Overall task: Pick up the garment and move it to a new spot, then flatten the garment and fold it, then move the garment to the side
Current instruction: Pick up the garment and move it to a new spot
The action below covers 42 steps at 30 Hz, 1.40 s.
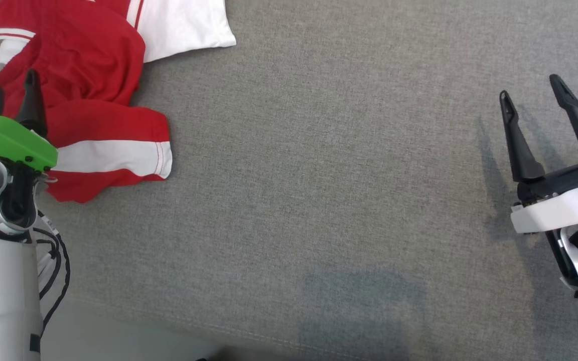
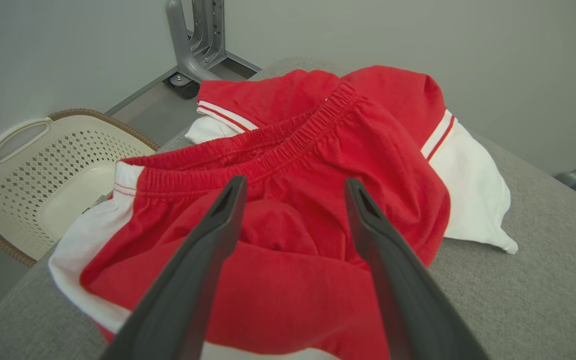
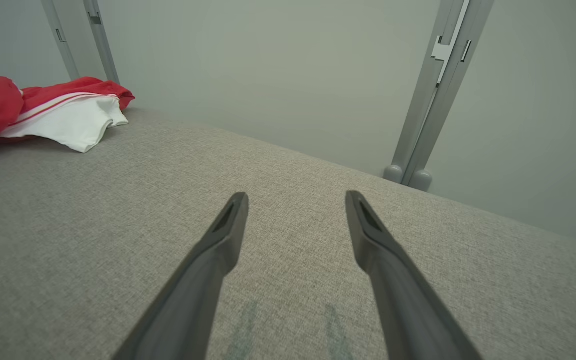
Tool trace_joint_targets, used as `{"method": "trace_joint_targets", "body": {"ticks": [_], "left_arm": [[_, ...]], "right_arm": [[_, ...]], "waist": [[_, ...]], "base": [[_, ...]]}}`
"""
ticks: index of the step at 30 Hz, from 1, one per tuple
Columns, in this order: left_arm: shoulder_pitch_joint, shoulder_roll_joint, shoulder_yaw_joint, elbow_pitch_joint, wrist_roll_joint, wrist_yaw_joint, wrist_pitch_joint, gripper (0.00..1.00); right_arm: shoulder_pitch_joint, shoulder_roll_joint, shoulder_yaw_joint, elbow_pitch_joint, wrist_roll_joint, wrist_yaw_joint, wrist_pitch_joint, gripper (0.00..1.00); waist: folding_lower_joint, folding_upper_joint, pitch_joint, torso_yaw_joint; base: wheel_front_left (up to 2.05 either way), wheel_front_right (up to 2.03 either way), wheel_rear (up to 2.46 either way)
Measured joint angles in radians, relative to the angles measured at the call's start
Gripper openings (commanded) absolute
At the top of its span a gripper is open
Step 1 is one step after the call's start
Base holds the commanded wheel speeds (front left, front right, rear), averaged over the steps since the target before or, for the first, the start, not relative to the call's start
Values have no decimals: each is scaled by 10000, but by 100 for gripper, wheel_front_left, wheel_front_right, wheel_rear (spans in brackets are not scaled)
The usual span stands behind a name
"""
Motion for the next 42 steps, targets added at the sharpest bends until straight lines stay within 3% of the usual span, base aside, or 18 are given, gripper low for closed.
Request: {"method": "trace_joint_targets", "body": {"ticks": [16,17,18,19,33,42], "left_arm": [[-773,-297,-650,1864,648,268,105,98],[-821,-324,-677,1900,648,253,23,47],[-853,-332,-732,1916,650,228,-44,11],[-884,-328,-838,1939,667,82,-67,0],[-1119,-221,-945,2234,1183,-598,-2010,0],[-1662,320,-1469,1848,1960,-1174,-3053,0]], "right_arm": [[-218,-426,-84,-67,-58,86,119,100],[-218,-428,-63,-67,-58,86,119,100],[-219,-430,-35,-67,-58,88,119,100],[-220,-430,-13,-65,-58,90,121,100],[-251,-362,48,324,21,161,-31,100],[-333,138,255,941,161,161,-451,100]], "waist": [[1,0,1063,389],[1,0,1066,400],[0,0,1067,407],[1,0,1065,411],[0,0,686,335],[1,0,-13,280]], "base": [[0,0,0],[0,0,0],[0,0,0],[0,0,0],[0,0,0],[0,0,0]]}}
